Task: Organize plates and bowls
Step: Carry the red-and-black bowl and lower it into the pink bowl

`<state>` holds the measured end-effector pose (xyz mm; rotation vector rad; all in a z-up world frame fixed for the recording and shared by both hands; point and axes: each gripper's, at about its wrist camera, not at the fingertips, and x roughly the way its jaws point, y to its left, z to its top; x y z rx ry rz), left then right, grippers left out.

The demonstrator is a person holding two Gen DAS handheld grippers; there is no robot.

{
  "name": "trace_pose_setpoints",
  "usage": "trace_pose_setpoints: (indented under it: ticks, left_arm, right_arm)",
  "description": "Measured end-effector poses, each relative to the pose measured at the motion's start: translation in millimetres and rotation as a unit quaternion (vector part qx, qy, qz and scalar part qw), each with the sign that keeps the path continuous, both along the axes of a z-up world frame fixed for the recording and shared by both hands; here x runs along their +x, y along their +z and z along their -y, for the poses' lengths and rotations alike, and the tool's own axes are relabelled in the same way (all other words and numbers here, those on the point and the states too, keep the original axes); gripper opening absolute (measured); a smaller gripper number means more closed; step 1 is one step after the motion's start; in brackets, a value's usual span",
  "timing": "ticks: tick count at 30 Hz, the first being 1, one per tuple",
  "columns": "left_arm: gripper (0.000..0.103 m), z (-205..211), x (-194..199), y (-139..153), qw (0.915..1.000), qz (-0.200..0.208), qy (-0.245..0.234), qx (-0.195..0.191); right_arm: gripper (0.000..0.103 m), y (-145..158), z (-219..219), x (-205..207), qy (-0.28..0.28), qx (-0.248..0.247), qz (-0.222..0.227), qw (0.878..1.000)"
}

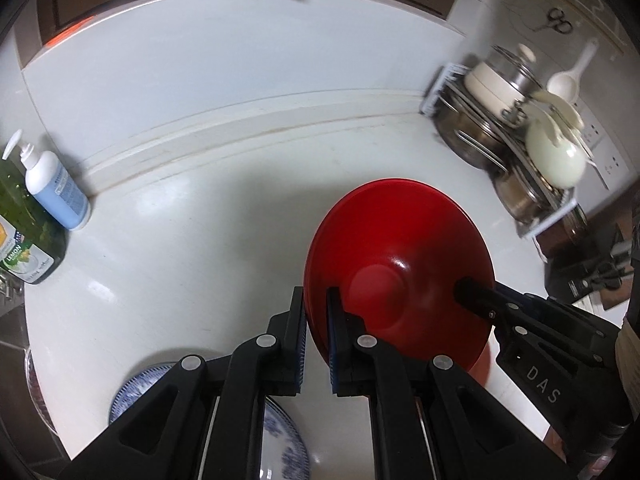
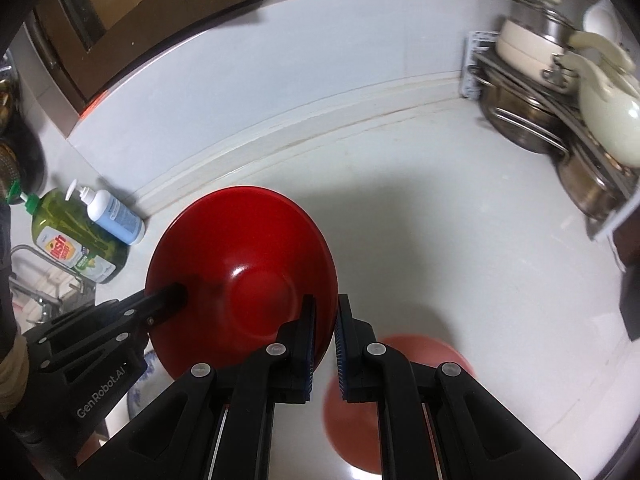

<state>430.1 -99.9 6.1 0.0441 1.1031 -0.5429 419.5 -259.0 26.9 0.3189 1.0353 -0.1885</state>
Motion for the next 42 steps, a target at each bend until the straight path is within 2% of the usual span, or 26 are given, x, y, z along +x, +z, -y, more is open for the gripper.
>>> trace_pose_setpoints:
  ticks: [9, 21, 33, 42]
  left_arm:
    - [0.011, 34.5, -41.3, -2.3, 0.9994, -0.006, -0.035, 0.004]
    - [0.013, 68.3, -73.3, -40.3, 0.9955, -0.051, -0.074, 0.03]
    - [0.014, 76.1, -78.2, -64.7, 0.9933, -0.059, -0.076, 0.064]
    - [0.015, 79.3, -75.7, -69.9, 0.9928, -0.069, -0.076, 0.062]
  right_arm:
    - [0.011, 2.5, 21.8, -49.6, -0.026, -0.015, 0.007, 1.0]
    - [0.011, -28.6, 50.1, -88.3, -0.045, -0.02, -0.032, 0.998]
    - [0.011, -56.6, 55.3, -91.1, -0.038, -0.019, -0.064, 0.997]
    - [0.012, -67.0, 54.0, -91.4, -0.032, -0.017, -0.074, 0.997]
